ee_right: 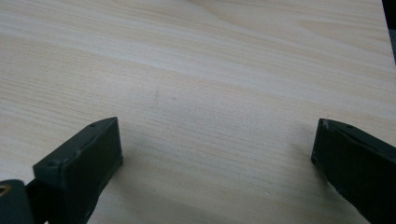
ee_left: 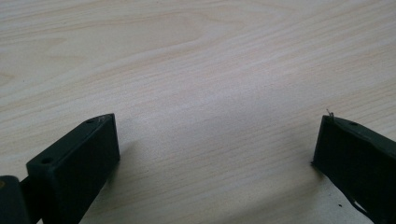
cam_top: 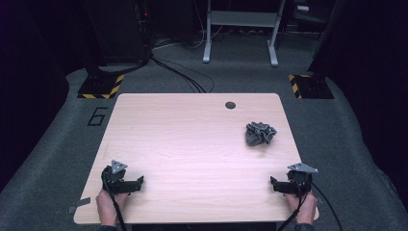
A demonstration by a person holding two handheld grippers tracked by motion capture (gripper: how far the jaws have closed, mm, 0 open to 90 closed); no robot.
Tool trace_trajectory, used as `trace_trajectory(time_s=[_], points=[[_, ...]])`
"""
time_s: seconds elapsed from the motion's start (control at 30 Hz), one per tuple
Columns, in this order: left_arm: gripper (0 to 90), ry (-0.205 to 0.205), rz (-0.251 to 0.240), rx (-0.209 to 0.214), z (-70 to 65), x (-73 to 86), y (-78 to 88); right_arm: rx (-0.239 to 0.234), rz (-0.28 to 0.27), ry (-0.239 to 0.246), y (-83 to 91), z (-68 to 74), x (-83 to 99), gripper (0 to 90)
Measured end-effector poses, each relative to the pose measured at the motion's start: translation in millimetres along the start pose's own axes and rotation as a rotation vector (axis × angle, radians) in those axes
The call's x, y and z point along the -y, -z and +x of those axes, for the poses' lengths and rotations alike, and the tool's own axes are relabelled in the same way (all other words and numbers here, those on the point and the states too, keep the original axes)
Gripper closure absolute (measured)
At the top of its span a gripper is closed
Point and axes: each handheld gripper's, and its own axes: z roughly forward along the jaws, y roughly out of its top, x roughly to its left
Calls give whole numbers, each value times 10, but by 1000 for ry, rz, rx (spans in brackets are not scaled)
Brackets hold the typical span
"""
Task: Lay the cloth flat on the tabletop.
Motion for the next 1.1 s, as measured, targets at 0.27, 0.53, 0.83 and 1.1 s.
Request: trace_trajectory(time_s=[0.27,0.53,0.83,1.1], points=[[0,-2,5,4,3,-3,4,2,13,8,-2,-3,-15,8],[1,-2,5,4,2,-3,4,-23,28,-11,36,28,-125,0],[1,-1,4,2,2,-3,4,-51,15,11,102,72,-443,0],[1,-1,4,4,2,-2,3,-64,8,19,77,62,-718,0]])
